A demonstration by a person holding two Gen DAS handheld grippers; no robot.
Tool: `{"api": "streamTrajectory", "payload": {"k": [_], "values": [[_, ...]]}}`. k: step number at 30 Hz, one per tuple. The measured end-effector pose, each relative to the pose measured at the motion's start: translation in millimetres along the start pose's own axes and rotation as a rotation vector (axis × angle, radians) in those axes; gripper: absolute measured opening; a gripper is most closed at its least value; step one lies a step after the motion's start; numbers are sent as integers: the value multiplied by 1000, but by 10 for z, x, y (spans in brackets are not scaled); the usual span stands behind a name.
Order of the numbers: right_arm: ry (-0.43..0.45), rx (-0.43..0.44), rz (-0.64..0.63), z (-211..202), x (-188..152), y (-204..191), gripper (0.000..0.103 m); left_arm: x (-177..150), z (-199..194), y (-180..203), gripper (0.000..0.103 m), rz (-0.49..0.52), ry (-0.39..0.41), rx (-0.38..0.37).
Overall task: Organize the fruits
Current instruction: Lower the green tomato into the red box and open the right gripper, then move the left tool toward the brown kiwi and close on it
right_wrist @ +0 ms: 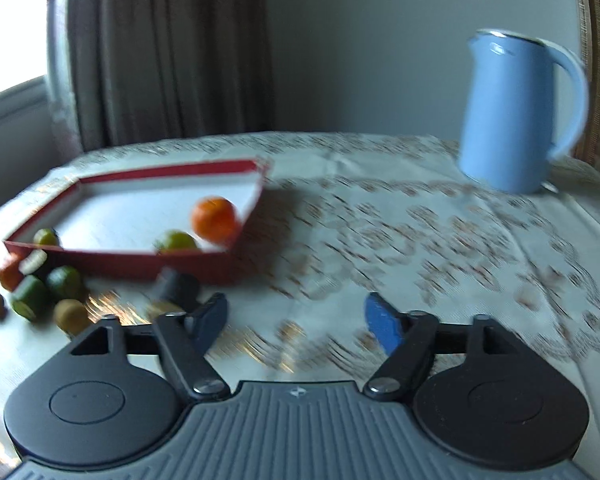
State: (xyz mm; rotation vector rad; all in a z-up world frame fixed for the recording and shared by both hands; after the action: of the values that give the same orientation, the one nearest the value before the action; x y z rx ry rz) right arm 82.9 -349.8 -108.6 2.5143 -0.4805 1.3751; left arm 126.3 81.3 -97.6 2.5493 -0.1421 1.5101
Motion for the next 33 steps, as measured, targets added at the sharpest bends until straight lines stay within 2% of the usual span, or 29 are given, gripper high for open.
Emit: {"api": "streamTrajectory", "payload": {"k": [3,5,8,11,20,33], "values": [[-19,13,33,14,-31,50,86,31,-11,137,103,79,3,3],[-48,-4,5,61,-63,12,93,35,-8,275,103,124,-13,-18],[-128,-33,-48,176,-154,-41,94,55,-9,488,103,166,-15,-68],[-146,-45,-61,200,-192,-34,99,82,39,649,103,197,-19,-84],[-147,-40,-58,195,-204,-30,100,121,308,895,103,189,-60,-123],[-148,-40,-59,202,-205,-42,101,47,499,933,103,193,-120,-109]]}}
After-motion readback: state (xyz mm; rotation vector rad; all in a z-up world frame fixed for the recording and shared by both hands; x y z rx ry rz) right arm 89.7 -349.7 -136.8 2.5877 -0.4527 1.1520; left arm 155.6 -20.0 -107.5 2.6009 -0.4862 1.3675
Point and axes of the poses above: each gripper's, at about its wrist camera, not at the fingertips, and z roughly the way its jaws point, y to its right, x to its top, the point moved 10 cm from there along z, roughly the way its jaws point, and after that the axes turned 11 degrees about -x, right-handed, at the moved point
